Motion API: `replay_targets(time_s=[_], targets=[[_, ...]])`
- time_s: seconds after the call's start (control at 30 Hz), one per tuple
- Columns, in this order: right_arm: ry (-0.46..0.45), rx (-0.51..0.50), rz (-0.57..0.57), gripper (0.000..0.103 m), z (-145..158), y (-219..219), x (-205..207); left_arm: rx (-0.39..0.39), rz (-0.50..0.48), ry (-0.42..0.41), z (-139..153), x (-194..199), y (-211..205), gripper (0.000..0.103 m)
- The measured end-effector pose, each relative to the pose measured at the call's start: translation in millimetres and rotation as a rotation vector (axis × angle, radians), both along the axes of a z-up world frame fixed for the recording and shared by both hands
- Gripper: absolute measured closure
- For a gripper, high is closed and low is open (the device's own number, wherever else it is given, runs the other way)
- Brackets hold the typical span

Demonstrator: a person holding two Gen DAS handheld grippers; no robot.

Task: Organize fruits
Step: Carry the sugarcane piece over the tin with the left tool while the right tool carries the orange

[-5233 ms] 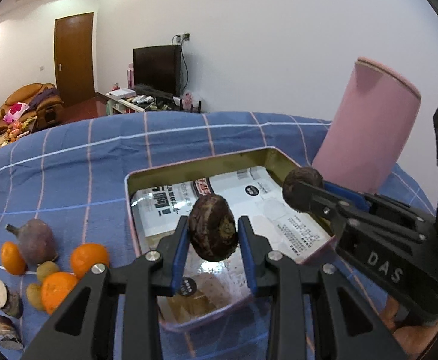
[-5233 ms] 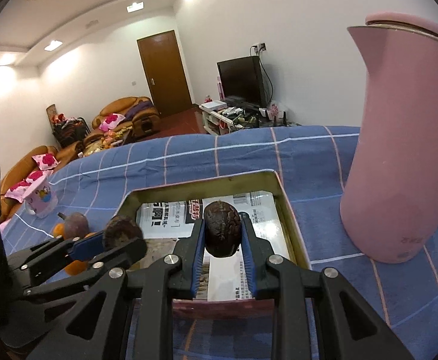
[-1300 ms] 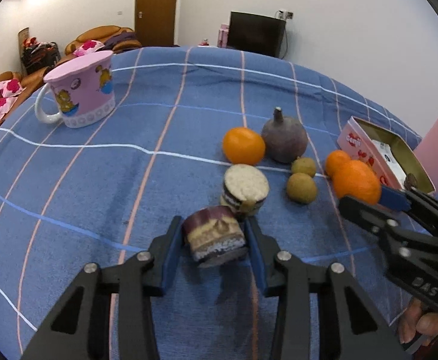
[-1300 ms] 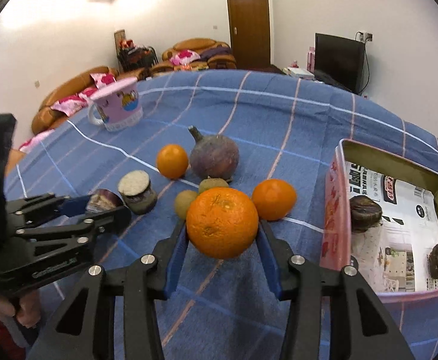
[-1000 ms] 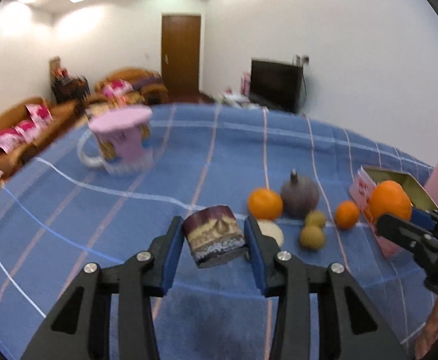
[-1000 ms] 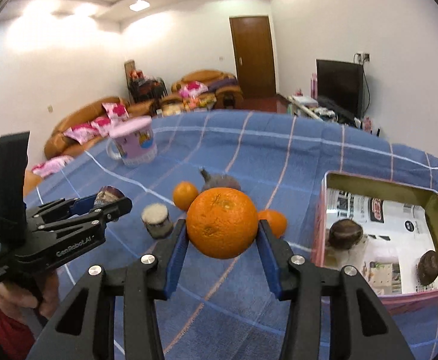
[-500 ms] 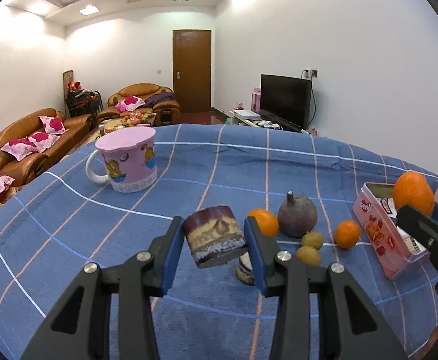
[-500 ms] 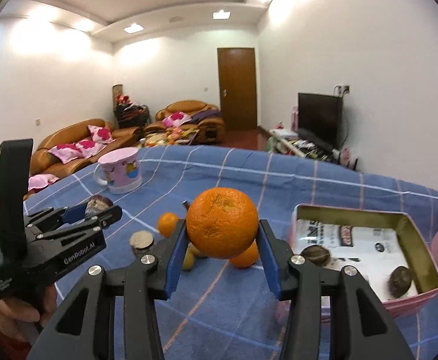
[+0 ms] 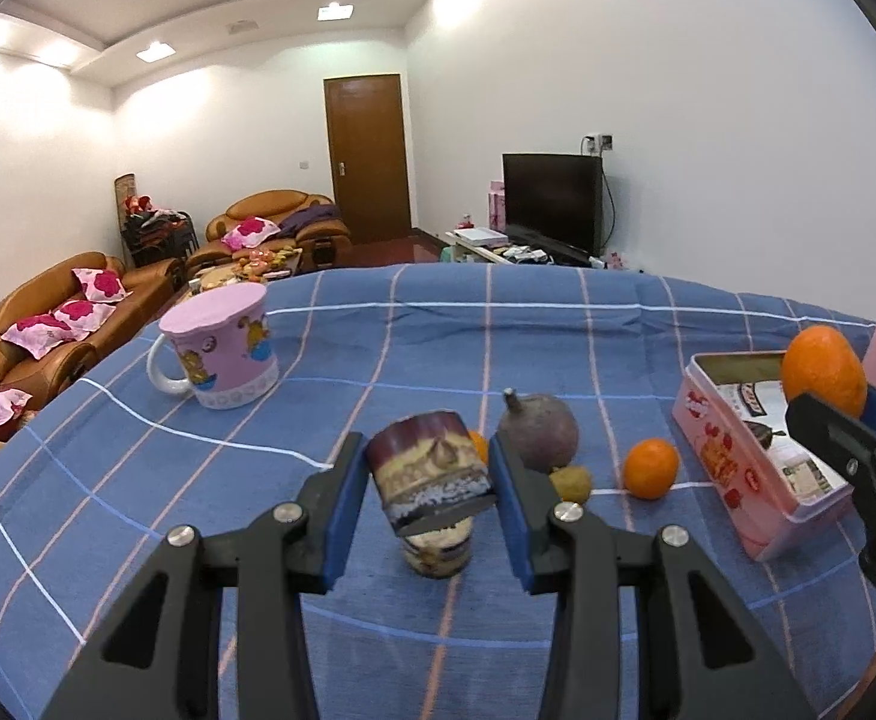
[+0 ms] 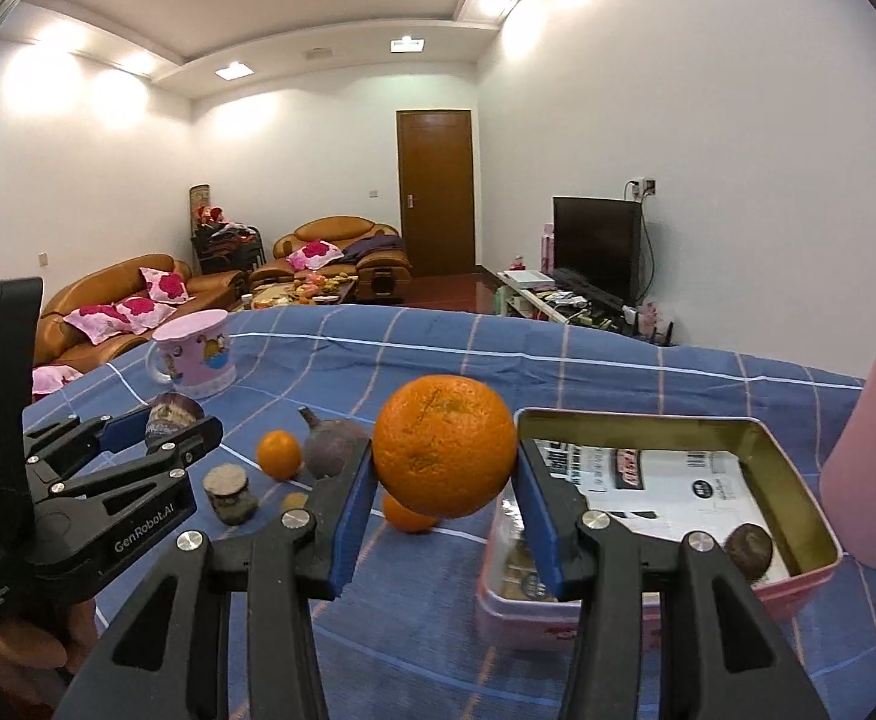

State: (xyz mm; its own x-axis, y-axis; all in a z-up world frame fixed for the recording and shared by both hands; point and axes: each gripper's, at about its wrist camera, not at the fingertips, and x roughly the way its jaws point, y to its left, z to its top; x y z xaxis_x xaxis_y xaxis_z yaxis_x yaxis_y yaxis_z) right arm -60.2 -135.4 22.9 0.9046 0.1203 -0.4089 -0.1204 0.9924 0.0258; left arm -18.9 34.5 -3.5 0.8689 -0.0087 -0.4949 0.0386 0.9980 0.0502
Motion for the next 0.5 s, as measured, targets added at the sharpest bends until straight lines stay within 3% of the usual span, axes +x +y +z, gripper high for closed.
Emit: replay_targets(time_s=[0.5], targets=[[-0.026, -0.027, -0.038, 0.055, 1, -23, -15, 0.010, -0.049, -0.006, 2, -8, -37, 0.060]])
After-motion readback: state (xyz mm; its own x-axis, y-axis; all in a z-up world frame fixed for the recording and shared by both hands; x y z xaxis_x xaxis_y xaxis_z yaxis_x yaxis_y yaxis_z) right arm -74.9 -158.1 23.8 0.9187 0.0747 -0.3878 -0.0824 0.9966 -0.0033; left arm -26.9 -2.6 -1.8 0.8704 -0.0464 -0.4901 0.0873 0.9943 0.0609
